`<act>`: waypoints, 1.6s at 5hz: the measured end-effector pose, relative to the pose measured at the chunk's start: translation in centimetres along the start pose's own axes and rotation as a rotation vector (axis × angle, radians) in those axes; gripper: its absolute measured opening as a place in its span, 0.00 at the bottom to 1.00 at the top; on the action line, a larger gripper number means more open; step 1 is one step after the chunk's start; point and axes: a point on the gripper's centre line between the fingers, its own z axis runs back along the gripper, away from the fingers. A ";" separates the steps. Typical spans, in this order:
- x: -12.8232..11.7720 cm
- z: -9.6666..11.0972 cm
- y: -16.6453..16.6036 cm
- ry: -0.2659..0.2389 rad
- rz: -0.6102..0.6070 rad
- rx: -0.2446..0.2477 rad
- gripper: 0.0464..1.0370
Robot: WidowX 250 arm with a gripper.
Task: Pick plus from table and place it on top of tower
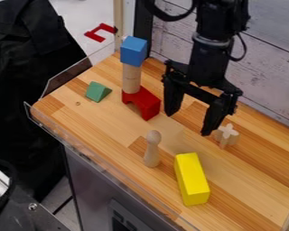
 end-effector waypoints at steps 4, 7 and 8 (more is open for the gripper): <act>4.0 -2.3 -1.1 -0.023 -0.285 0.032 0.96; 6.0 -2.7 -1.2 -0.017 -0.308 0.036 0.96; 6.3 -3.1 -1.1 -0.008 -0.307 0.033 0.96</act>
